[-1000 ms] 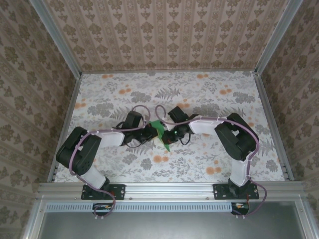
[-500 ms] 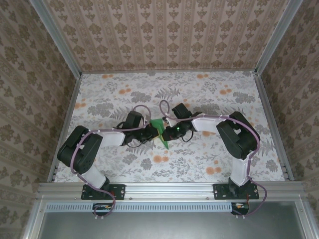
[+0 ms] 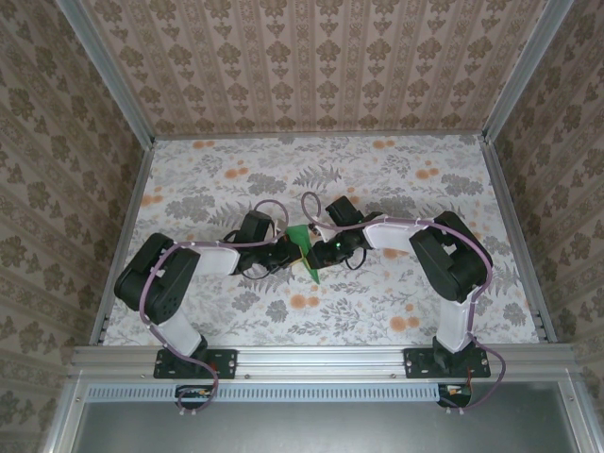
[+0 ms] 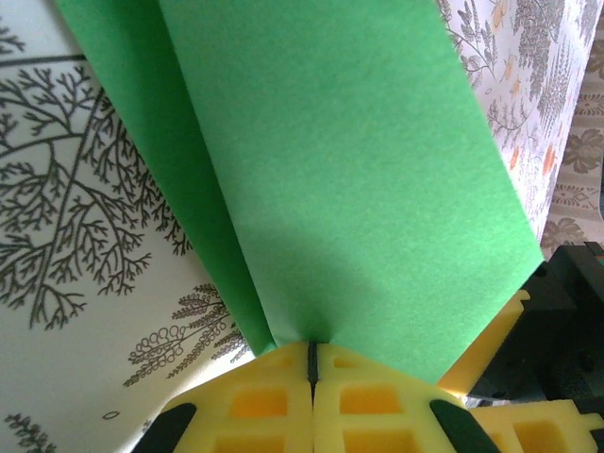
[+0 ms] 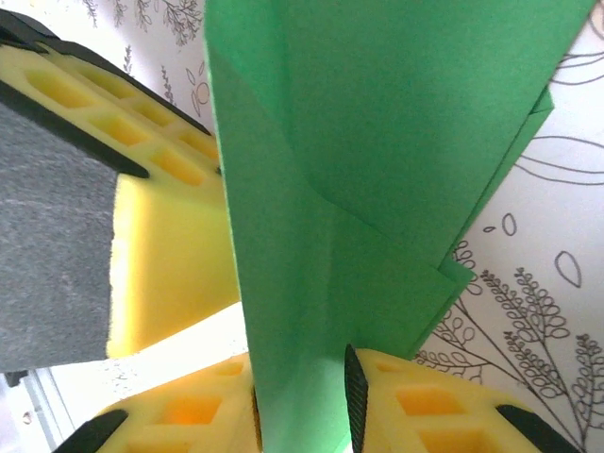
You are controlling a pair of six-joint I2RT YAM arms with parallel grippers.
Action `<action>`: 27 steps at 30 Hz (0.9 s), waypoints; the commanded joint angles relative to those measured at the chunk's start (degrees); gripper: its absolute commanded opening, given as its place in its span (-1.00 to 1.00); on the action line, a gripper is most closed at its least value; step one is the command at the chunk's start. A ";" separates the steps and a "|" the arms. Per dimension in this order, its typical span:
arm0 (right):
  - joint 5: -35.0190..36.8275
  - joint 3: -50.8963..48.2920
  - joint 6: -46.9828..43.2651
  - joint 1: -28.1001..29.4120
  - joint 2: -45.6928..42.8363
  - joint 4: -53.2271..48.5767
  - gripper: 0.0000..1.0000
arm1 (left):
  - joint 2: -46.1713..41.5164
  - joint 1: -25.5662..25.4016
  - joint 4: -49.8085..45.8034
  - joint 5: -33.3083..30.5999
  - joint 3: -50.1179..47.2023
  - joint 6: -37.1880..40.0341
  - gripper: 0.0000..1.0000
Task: Fold a paper plane with a square sheet of paper (pick it up from the middle)
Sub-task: Fold the wing for the fifth time at the center of the table.
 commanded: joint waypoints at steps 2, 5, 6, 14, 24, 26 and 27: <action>1.83 -0.22 -2.36 0.61 -0.51 -1.82 -0.38 | 0.58 -0.56 0.77 0.84 1.47 1.04 -0.88; 1.41 0.18 -2.36 0.78 0.20 -1.92 -0.39 | 0.47 -0.56 0.77 0.79 1.48 0.94 -0.88; 1.26 0.37 -2.36 0.88 0.34 -1.92 -0.39 | 0.43 -0.58 0.75 0.84 1.42 0.94 -0.88; 0.26 0.92 -2.46 1.05 1.46 -1.83 -0.56 | 0.26 -0.65 0.70 0.75 1.31 0.85 -0.88; -1.92 1.45 -2.15 0.84 2.93 -2.24 -0.85 | 1.30 -0.65 2.67 1.65 0.99 0.76 -0.88; -2.64 1.77 -1.84 0.62 3.41 -2.37 -0.90 | 1.70 -0.67 3.20 2.01 1.13 0.59 -0.88; -3.27 1.69 -1.70 0.46 3.57 -2.21 -0.92 | 1.75 -0.69 3.22 2.03 1.17 0.59 -0.88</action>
